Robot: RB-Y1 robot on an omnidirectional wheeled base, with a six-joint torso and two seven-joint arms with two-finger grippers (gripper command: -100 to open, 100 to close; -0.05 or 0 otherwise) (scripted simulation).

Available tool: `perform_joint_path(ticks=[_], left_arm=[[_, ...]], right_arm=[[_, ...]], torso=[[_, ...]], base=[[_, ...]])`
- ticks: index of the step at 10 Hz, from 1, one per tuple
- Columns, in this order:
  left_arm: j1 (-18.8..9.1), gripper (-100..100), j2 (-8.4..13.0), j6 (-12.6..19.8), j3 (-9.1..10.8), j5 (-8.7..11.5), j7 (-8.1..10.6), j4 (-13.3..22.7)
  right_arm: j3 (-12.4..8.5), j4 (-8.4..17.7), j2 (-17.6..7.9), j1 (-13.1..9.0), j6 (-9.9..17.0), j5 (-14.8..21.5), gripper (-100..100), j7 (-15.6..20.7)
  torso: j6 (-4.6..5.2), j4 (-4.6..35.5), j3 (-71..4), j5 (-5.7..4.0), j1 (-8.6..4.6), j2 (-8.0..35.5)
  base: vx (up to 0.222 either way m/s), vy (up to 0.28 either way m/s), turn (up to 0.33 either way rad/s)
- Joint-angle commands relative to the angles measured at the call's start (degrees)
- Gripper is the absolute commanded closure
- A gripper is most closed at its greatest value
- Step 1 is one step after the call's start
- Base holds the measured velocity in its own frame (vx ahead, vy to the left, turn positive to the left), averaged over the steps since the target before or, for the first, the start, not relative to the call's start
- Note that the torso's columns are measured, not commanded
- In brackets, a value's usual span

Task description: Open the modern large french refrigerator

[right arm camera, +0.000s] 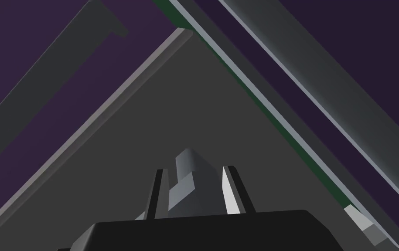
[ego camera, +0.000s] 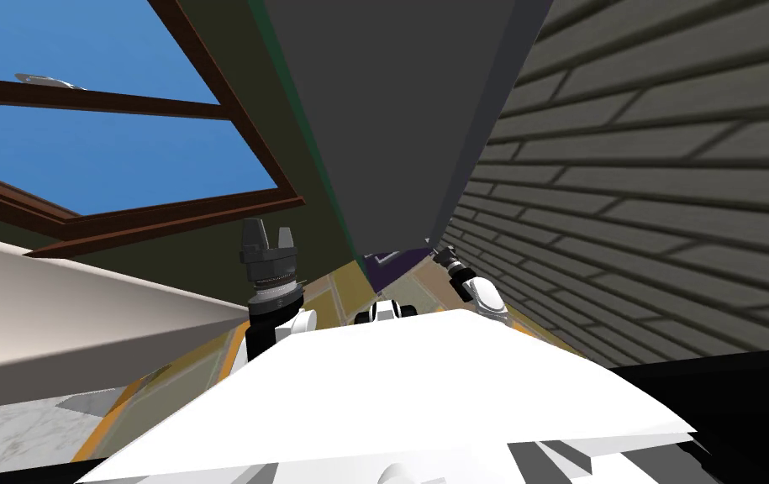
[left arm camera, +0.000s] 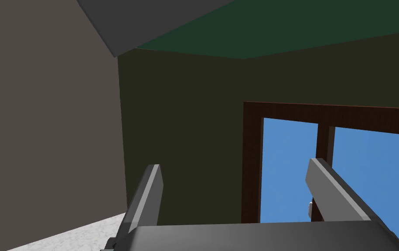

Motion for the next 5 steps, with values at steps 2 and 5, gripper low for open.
perform_joint_path(ticks=[2, 5], left_arm=[[0.0, 0, 0.0, 0.0, 0.00, 0.0, 0.00, 0.0], [0.0, 0, 0.0, 0.0, 0.00, 0.0, 0.00, 0.0]], right_arm=[[-2.2, -1.6, 1.2, 1.3, 1.9, 0.9, 100, -0.8], [-4.2, -2.8, 2.1, 2.6, 3.7, 1.8, 100, -1.8]], torso=[[0.04, 0.0, 0.0, 0.01, 0.11, 0.0], [-0.18, 0.0, -0.1, 0.09, 0.21, -0.1]], base=[[-0.070, 0.235, -0.140], [-0.064, 0.239, -0.154]])
